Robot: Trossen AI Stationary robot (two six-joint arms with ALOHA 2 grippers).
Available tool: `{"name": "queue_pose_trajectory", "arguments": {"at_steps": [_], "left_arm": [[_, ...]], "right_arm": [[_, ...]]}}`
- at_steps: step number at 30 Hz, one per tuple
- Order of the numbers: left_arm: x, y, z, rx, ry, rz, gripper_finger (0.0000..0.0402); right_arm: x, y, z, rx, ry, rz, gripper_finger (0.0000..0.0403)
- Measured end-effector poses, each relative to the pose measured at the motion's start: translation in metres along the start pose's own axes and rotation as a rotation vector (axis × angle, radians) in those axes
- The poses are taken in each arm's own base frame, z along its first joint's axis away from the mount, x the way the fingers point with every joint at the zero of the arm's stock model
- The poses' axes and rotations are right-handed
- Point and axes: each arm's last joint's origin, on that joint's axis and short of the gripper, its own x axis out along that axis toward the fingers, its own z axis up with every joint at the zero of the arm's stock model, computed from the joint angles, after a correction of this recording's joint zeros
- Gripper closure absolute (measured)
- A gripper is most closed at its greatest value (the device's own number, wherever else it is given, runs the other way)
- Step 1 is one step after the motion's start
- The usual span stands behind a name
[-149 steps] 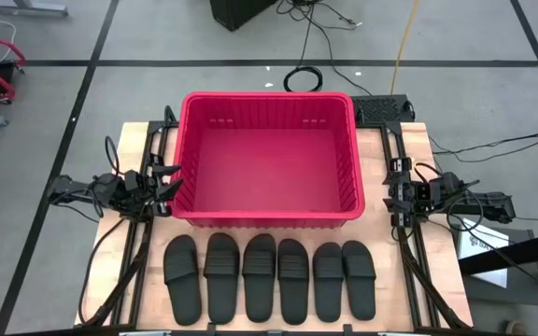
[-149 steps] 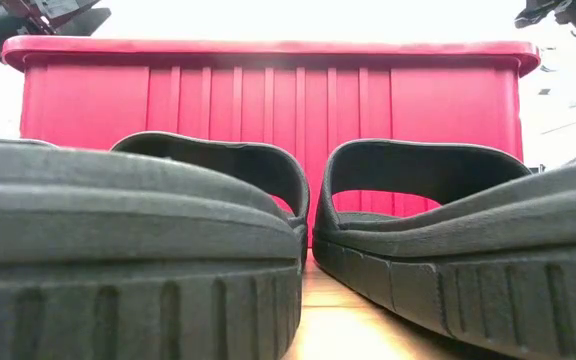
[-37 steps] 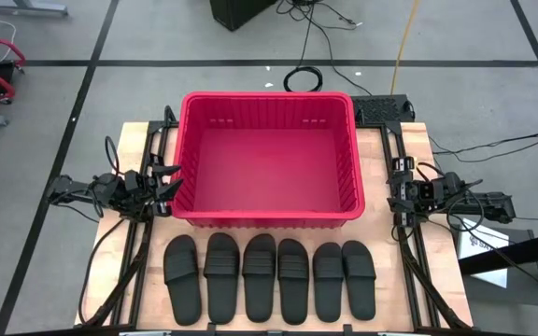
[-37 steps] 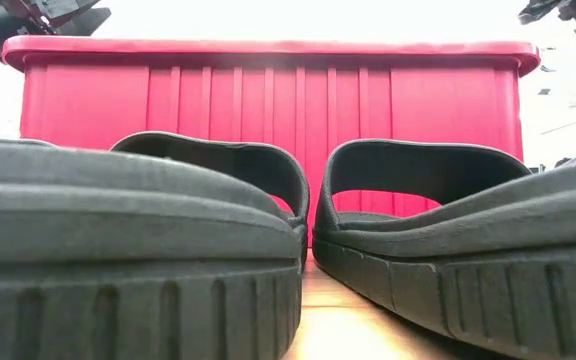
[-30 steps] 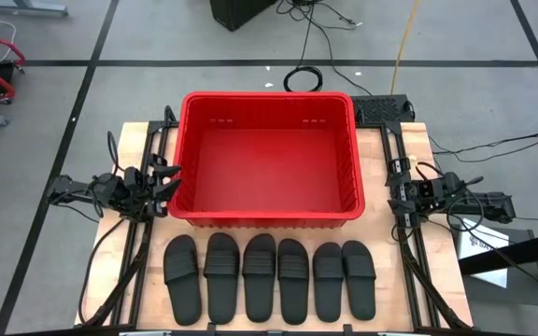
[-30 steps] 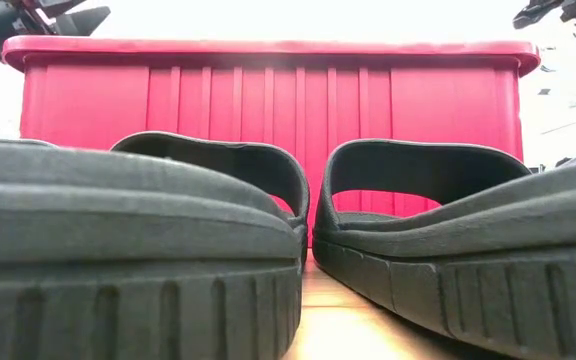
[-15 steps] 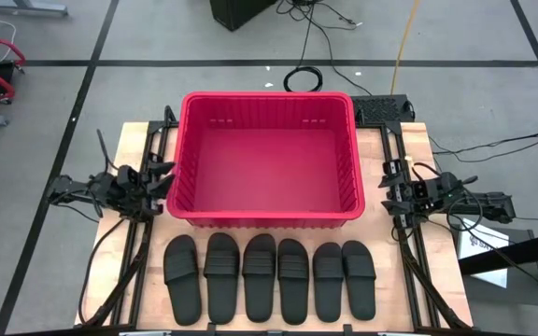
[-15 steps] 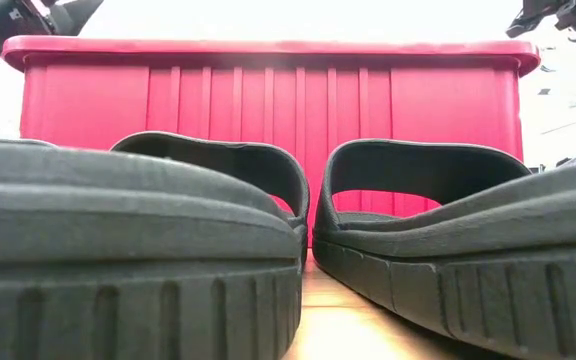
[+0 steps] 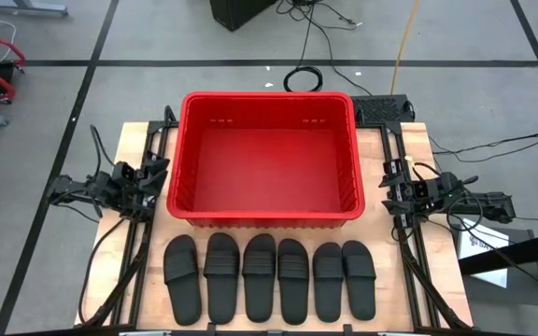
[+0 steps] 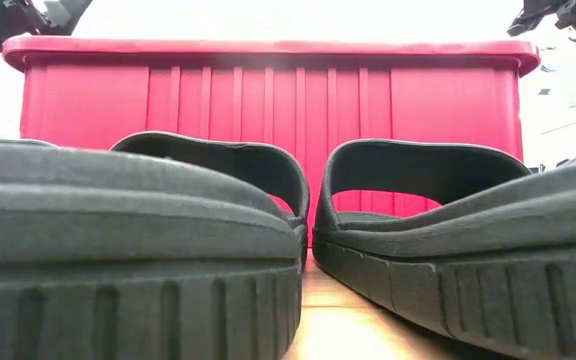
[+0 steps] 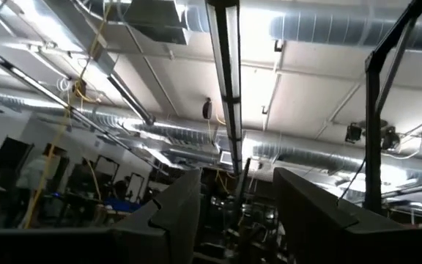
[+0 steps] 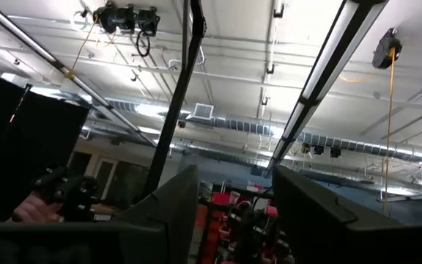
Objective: Pick and place slides into bin
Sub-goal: Put the black slide into the red bin
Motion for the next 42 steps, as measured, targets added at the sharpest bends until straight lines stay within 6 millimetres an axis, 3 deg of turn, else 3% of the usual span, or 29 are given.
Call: {"name": "queue_pose_trajectory", "arguments": {"at_steps": [8, 13, 17, 22, 32, 42], "left_arm": [[0.001, 0.000, 0.007, -0.029, -0.053, -0.001, 0.0222], [0.011, -0.005, 0.032, -0.026, -0.063, -0.023, 0.0222], [0.024, -0.012, 0.055, 0.008, 0.021, -0.090, 0.0222], [0.041, -0.019, 0.067, 0.084, 0.081, -0.134, 0.0222], [0.073, -0.029, 0.059, 0.154, 0.170, -0.105, 0.0222], [0.083, -0.033, 0.047, 0.115, 0.188, -0.098, 0.0222]], "right_arm": [[0.000, -0.002, 0.007, 0.003, -0.070, -0.052, 0.0234], [0.000, -0.002, 0.009, -0.011, -0.081, -0.053, 0.0234], [0.011, -0.007, 0.031, -0.070, -0.127, -0.056, 0.0234], [0.032, -0.013, 0.041, -0.045, -0.037, -0.048, 0.0234], [0.075, -0.018, 0.034, -0.001, 0.100, 0.079, 0.0234], [0.103, 0.001, 0.031, -0.012, 0.184, 0.219, 0.0234]]}}
